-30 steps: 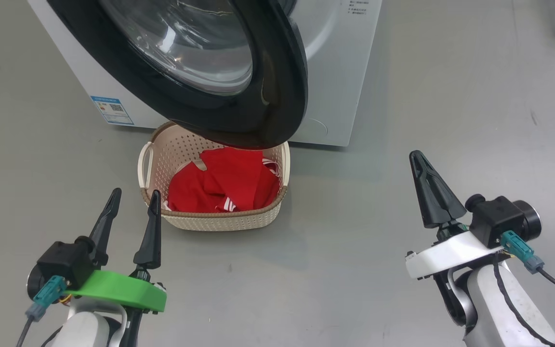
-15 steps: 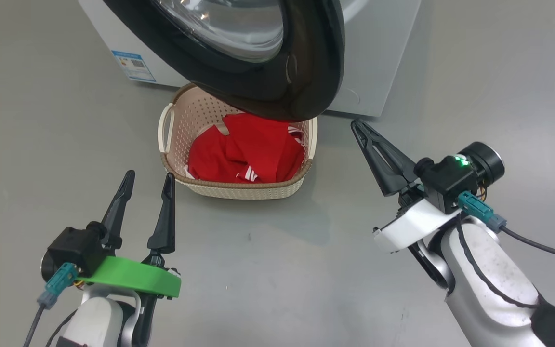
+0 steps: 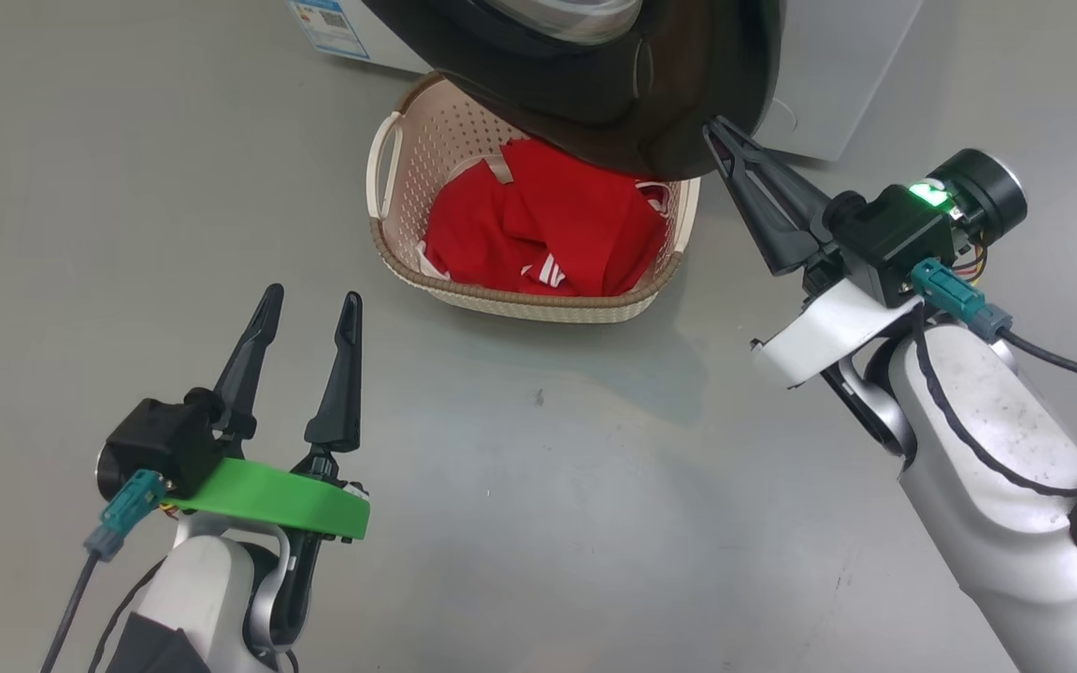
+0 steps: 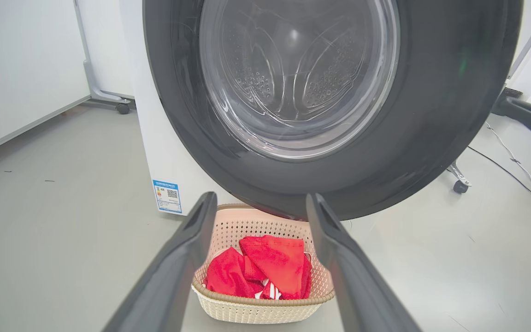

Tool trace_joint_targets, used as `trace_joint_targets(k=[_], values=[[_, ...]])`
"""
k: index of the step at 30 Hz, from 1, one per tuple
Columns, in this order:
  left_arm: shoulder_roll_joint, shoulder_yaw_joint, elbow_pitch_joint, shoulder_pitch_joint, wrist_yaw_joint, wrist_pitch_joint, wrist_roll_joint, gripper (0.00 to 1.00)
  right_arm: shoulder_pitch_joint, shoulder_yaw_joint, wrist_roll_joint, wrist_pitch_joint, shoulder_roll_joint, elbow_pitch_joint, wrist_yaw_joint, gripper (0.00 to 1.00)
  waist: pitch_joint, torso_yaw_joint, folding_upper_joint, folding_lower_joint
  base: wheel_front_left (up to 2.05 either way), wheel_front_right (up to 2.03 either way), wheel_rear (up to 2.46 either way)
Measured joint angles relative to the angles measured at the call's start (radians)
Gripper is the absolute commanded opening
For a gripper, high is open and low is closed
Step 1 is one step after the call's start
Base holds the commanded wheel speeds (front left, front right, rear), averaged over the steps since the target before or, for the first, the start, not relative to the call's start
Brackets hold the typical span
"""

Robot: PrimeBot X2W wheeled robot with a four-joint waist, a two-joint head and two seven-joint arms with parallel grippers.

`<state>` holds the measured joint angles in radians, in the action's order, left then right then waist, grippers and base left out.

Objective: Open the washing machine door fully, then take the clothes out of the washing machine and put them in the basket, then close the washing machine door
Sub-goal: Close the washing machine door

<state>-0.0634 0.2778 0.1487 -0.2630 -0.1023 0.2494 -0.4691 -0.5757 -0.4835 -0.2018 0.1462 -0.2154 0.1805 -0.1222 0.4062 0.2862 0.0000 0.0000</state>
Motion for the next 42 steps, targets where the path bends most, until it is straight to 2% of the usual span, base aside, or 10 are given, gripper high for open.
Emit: trace_joint_targets(k=[6,17,36,42], values=[[0.008,-0.015,0.007,-0.006,-0.001,0.003,0.008,1.0,-0.047,0.012,-0.018,0.0,-0.008,0.04,0.0,0.0,0.032,0.023,0.0,0.0,0.0,0.0,0.0],[0.016,-0.022,0.011,-0.033,-0.01,0.003,0.008,1.0,-0.142,0.028,-0.044,-0.001,-0.027,0.078,-0.009,0.0,0.076,0.026,0.0,0.0,0.0,0.0,0.0],[0.035,0.013,0.01,-0.096,-0.018,0.003,0.001,1.0,-0.407,0.109,-0.026,-0.044,-0.117,0.139,-0.009,0.0,0.206,0.057,0.0,0.0,0.0,0.0,0.0],[0.036,0.006,0.011,-0.113,-0.018,0.003,-0.004,1.0,-0.485,0.134,-0.022,-0.045,-0.112,0.176,0.012,0.0,0.244,0.07,0.0,0.0,0.0,0.0,0.0]])
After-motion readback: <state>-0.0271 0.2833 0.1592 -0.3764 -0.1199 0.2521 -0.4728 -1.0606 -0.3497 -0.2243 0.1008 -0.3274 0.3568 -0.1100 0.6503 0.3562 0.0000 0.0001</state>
